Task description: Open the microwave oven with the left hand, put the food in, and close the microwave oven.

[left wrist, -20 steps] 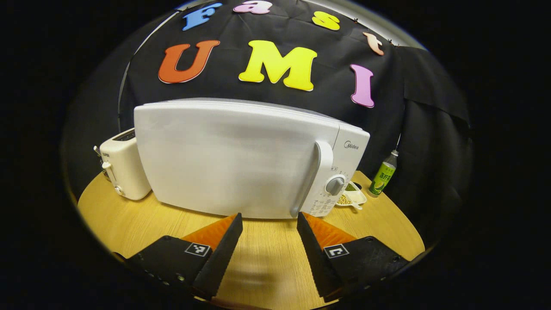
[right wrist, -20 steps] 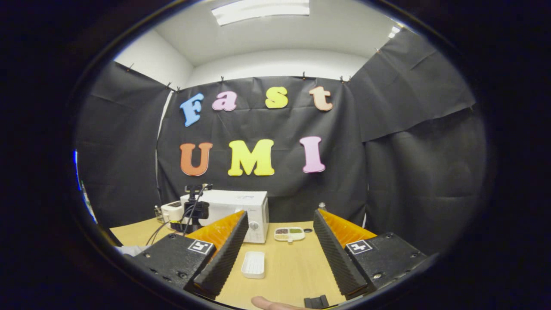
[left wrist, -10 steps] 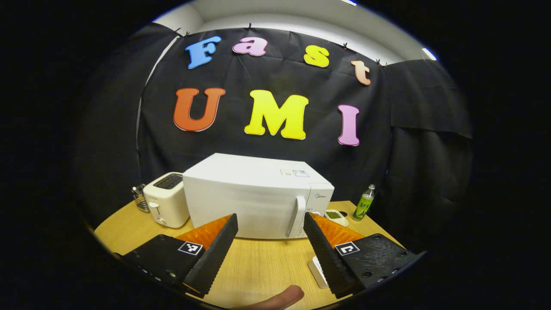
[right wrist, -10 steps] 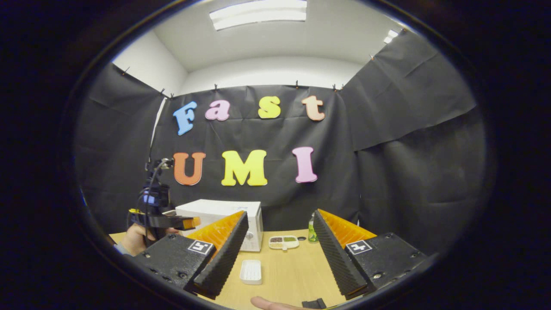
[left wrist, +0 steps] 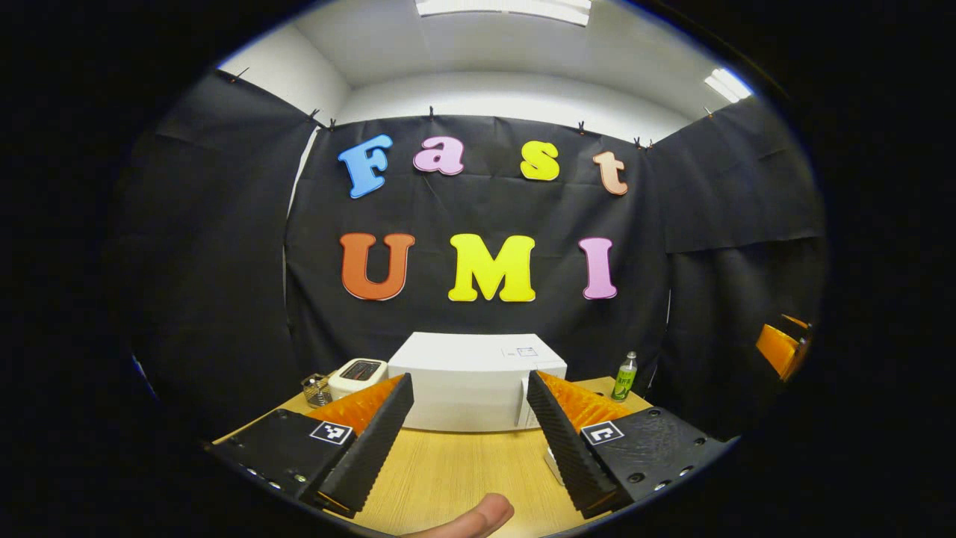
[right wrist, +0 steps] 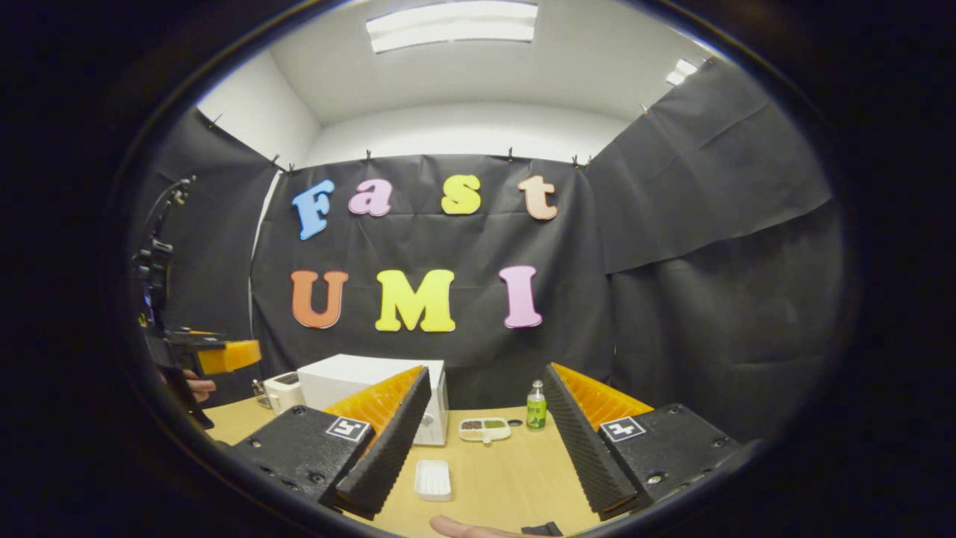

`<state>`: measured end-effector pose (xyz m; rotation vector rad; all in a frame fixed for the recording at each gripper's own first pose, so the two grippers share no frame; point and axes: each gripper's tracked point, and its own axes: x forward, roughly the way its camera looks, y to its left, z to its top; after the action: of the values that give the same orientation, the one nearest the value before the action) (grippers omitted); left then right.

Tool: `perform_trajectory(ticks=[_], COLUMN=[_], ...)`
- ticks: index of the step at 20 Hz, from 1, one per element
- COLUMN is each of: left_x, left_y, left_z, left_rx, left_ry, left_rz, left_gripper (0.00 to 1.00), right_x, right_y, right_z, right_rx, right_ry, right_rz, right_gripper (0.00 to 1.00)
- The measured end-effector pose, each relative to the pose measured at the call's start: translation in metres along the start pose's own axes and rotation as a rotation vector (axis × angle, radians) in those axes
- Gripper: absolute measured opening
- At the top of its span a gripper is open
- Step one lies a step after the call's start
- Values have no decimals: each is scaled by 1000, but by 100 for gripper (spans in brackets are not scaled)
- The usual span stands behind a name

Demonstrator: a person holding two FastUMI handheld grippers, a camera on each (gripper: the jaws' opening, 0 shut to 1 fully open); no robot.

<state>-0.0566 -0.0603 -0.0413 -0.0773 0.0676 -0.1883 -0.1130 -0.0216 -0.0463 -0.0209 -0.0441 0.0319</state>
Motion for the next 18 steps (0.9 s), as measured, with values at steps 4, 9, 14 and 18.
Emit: perform_trajectory(ticks=[4, 9, 14, 18], left_x=[-35, -48, -50, -50], left_y=[3, 4, -2, -1], left_z=[-13, -2, 2, 9], left_rx=[0, 38, 27, 7], left_ry=[4, -44, -44, -51], left_rz=[23, 44, 31, 36], left_gripper=[84, 95, 95, 95], right_x=[2, 5, 4, 7], right_y=[3, -1, -10, -13], right_z=[-6, -12, -9, -2], right_rx=[-9, -6, -7, -8], right_ry=[35, 62, 63, 60], right_rz=[-7, 0, -17, -14], right_gripper=[97, 97, 97, 97])
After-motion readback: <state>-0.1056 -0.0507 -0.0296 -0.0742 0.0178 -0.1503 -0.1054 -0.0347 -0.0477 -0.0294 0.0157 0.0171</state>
